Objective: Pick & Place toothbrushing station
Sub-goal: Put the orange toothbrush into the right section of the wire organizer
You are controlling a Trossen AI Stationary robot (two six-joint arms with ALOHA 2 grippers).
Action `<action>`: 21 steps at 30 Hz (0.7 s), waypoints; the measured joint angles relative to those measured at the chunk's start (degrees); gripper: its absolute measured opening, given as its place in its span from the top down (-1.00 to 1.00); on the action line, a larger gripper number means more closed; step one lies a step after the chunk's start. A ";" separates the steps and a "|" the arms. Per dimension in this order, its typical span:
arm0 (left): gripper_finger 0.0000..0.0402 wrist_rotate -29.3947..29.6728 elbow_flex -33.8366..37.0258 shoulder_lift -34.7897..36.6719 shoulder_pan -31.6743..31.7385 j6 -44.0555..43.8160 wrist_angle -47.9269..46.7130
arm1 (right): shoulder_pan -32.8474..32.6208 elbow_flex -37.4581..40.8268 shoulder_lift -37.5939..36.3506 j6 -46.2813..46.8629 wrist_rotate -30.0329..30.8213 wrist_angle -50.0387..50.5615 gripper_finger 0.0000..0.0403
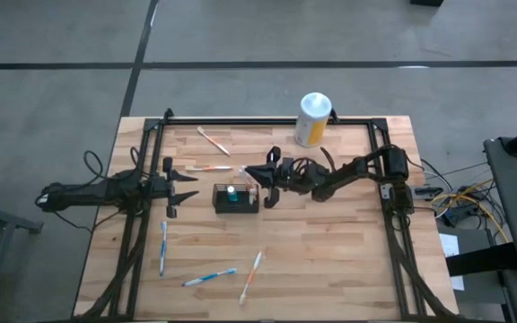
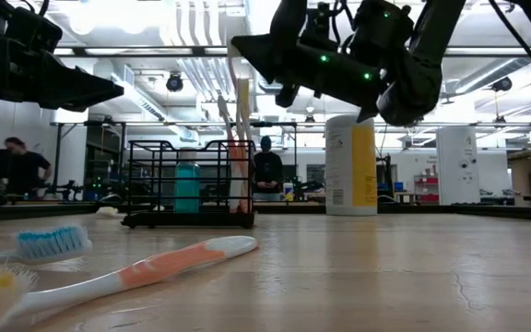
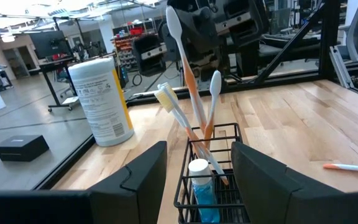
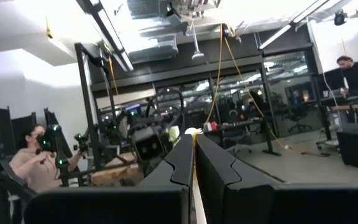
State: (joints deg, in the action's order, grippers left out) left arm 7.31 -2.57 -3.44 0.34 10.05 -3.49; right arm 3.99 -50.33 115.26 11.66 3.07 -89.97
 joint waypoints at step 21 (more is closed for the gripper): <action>0.07 0.00 0.01 0.00 0.01 0.02 0.01 | 0.04 1.40 0.00 0.37 -0.11 1.61 0.96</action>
State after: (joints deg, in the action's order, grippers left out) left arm 7.31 -2.56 -3.44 0.35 10.07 -3.48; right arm 4.03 -48.93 115.26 12.03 2.96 -88.36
